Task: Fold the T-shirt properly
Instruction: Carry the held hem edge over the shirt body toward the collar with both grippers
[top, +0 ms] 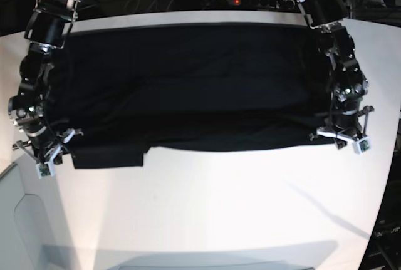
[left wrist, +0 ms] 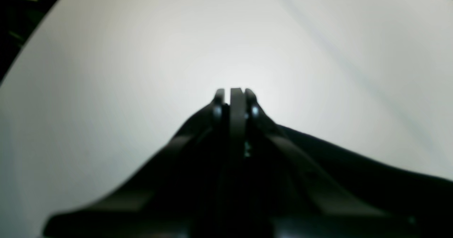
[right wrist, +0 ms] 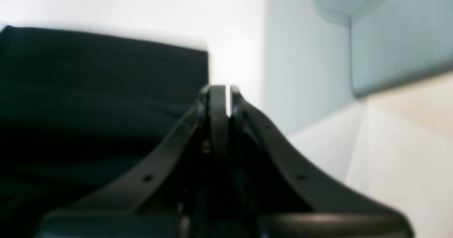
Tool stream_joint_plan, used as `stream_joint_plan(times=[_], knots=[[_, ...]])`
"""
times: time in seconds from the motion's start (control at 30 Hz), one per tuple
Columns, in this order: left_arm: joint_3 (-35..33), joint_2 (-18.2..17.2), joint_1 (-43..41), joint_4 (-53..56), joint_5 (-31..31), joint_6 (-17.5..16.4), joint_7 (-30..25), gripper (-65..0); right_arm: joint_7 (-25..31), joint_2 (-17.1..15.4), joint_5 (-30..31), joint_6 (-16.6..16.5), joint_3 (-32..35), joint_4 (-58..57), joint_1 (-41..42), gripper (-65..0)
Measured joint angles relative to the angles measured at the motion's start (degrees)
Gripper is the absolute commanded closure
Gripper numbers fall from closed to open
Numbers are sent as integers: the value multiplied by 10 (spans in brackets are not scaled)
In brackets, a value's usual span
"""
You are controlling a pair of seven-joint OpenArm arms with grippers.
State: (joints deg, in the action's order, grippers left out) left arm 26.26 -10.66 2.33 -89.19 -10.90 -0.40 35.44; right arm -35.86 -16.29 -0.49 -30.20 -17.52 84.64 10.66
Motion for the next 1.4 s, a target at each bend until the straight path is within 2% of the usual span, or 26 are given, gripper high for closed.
stream_joint_plan(times=[0.27, 0.47, 0.7, 1.2, 1.4], knots=[[3, 2, -63, -64, -2, 0, -3, 0, 3, 22, -4, -45, -59, 114, -72, 0], [64, 33, -106, -114, -5, -2, -5, 0, 10, 38, 0, -88, -99, 157, -116, 0], [73, 35, -158, -120, -7, -2, -5, 0, 12, 39, 3, -91, -122, 160, -159, 0], [75, 48, -201, -115, -5, -2, -7, 0, 12, 40, 3, -92, -122, 160, -228, 0], [75, 49, -205, -115, -5, -2, -8, 0, 11, 58, 2, -92, -123, 160, -241, 0]])
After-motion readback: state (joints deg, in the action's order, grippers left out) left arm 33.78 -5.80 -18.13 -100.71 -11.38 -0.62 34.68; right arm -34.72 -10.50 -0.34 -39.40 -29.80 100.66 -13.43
